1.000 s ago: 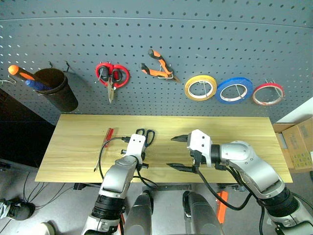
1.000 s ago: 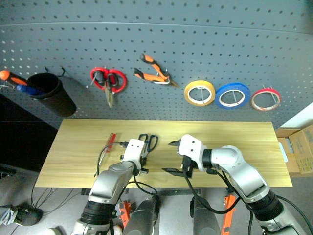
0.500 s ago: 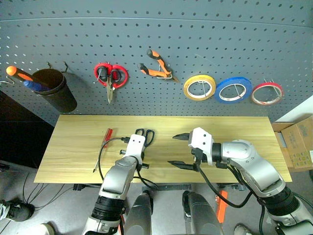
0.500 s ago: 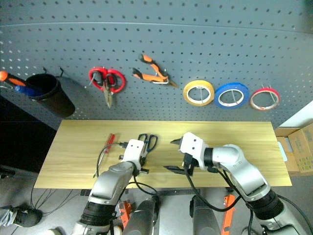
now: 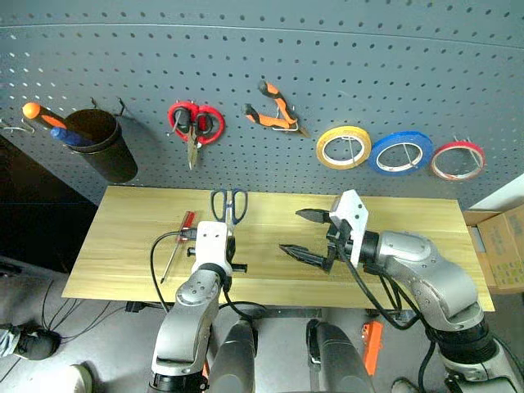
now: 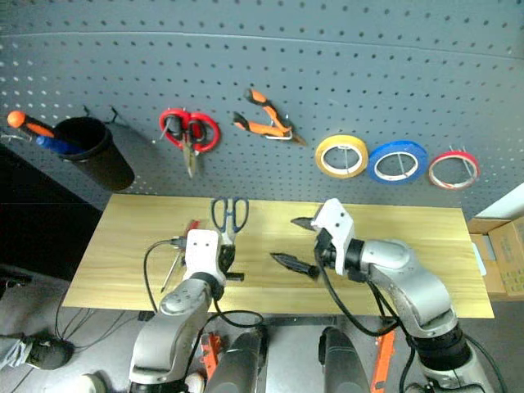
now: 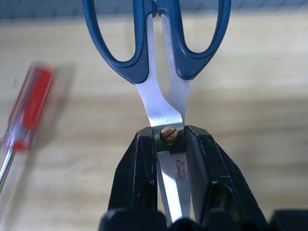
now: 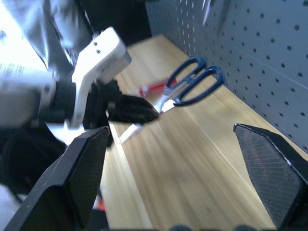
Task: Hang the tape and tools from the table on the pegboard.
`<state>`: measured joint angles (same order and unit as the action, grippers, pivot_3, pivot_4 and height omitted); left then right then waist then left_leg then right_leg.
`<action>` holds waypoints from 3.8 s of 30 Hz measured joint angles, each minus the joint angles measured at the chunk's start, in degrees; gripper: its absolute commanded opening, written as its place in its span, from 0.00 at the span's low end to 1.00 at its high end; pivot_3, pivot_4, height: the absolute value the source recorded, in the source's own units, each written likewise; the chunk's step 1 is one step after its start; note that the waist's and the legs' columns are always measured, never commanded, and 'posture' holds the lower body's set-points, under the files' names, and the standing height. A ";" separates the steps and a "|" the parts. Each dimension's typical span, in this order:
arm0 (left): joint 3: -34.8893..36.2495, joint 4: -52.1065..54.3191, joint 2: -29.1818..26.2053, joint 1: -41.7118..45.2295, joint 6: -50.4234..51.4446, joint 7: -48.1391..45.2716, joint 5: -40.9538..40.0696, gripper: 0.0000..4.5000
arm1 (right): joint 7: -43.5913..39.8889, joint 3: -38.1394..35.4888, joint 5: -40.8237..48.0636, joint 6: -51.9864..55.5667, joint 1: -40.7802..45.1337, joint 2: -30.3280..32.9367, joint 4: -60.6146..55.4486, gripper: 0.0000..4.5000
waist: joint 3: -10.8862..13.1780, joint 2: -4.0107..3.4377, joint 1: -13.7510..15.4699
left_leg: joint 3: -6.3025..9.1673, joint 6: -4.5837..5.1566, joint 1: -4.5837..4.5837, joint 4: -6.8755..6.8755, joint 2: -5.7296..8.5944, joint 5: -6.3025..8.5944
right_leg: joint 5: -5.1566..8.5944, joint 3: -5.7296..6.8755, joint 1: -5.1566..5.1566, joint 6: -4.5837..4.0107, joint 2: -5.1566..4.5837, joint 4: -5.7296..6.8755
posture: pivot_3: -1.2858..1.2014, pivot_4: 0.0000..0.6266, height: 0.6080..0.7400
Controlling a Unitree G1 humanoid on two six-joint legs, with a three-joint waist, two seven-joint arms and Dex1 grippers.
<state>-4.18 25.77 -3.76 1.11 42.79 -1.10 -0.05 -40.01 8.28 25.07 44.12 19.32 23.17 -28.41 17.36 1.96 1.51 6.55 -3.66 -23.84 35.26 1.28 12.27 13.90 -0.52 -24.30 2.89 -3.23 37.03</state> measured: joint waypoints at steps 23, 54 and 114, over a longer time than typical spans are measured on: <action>1.32 -2.10 1.22 -0.17 -28.76 -0.61 0.00 0.11 | 15.13 -9.17 14.56 2.48 10.81 -11.17 -4.45 1.00 | -3.06 -0.11 0.02 | -0.06 0.11 0.00 0.73 0.00 -0.07 | -0.46 -0.03 0.19 0.14 0.12 0.15 | 0.57 0.26 1.00; 3.63 -5.77 1.85 0.58 -38.98 4.41 5.63 0.11 | 15.13 -7.98 16.80 -1.36 10.77 -10.05 -2.78 1.00 | -3.80 -0.32 -0.02 | -0.18 0.27 0.05 0.83 0.00 -0.19 | -0.70 -0.15 0.20 0.11 0.14 0.22 | 0.57 0.29 1.00; 7.87 -14.99 -0.80 10.22 -34.18 -2.03 -4.29 0.99 | 16.36 -7.09 16.62 -1.82 9.45 -8.19 -2.88 1.00 | -4.12 -0.27 -0.11 | -0.24 0.27 0.28 0.91 0.00 -0.31 | -0.70 -0.27 0.21 0.10 0.16 0.71 | 0.56 0.27 1.00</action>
<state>3.69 10.78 -4.56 11.33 8.61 -3.13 -4.34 -23.65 1.19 41.69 42.29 28.77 14.99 -31.28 13.24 1.69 1.40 6.31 -3.39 -23.56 36.17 1.29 11.96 13.20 -0.79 -24.09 3.00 -3.07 37.75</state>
